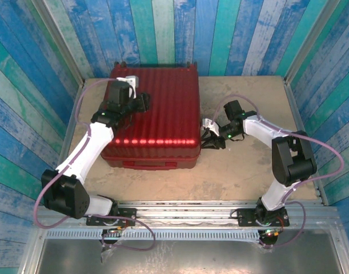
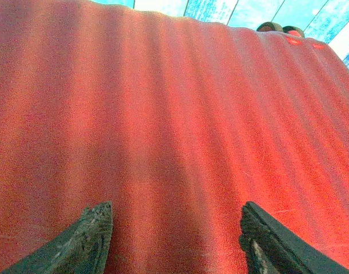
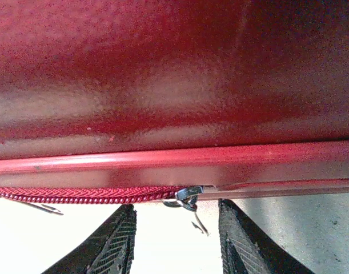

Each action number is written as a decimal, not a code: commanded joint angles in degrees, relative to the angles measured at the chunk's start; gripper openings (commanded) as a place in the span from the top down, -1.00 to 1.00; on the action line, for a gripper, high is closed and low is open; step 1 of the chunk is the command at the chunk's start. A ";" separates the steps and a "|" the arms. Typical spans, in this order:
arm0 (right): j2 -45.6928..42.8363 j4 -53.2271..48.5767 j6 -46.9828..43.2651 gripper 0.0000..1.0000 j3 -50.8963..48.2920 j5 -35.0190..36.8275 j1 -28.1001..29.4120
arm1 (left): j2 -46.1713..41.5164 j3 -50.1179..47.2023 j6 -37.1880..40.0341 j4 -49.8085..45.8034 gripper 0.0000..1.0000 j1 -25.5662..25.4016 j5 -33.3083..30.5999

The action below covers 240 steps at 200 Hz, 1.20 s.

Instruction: Pack the luggage

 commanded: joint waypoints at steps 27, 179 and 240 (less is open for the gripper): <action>-1.39 0.51 0.56 0.47 0.41 0.17 0.64 | 3.43 -7.99 -3.12 -10.52 -0.05 -1.50 12.69; -16.78 17.19 9.61 1.00 -18.43 29.29 15.18 | 4.72 -23.37 -24.39 11.05 1.00 -1.49 16.97; -17.72 18.59 13.54 0.99 -21.61 40.97 24.17 | 6.29 -26.03 -27.88 15.10 1.00 -1.49 15.17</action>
